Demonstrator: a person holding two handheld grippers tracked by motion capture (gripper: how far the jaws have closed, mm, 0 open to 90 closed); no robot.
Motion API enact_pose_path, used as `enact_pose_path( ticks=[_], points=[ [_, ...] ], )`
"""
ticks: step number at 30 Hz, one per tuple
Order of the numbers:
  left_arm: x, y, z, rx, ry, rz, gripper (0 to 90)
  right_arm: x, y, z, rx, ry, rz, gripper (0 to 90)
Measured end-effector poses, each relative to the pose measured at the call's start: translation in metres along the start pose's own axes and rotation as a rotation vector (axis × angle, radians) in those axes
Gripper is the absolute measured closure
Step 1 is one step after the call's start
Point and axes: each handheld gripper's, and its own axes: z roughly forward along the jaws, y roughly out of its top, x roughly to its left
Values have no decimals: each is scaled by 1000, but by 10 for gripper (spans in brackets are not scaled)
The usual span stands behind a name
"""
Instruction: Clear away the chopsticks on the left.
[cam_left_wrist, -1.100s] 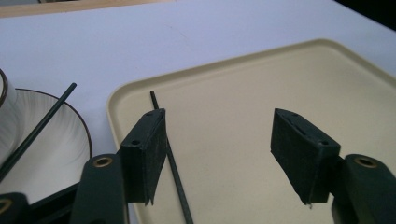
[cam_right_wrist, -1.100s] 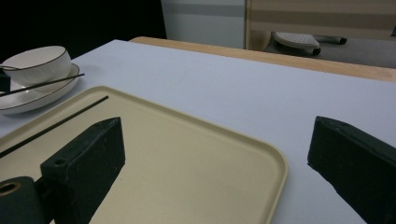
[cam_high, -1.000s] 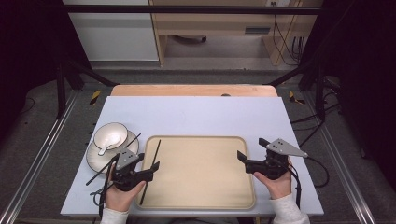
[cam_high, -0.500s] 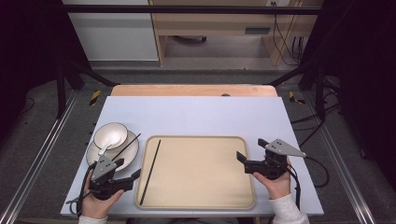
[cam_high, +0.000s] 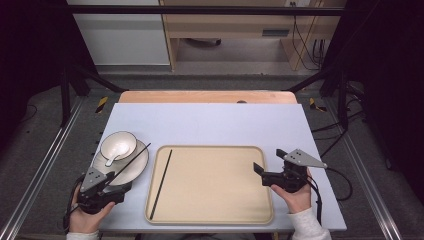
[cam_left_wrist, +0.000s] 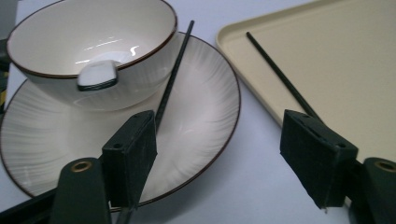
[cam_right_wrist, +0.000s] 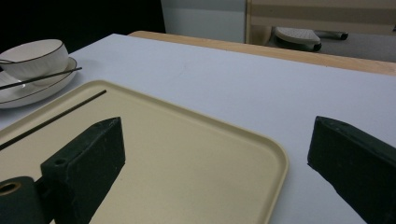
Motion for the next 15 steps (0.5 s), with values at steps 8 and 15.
enact_pose_path(
  ticks=[8, 15],
  points=[
    [19, -1, 10, 22, 55, -10, 383, 0, 0, 1, -1, -4, 0, 42],
    [27, 4, 21, 48, 62, 18, 488, 3, 1, 3, 4, -5, -16, 42]
  ],
)
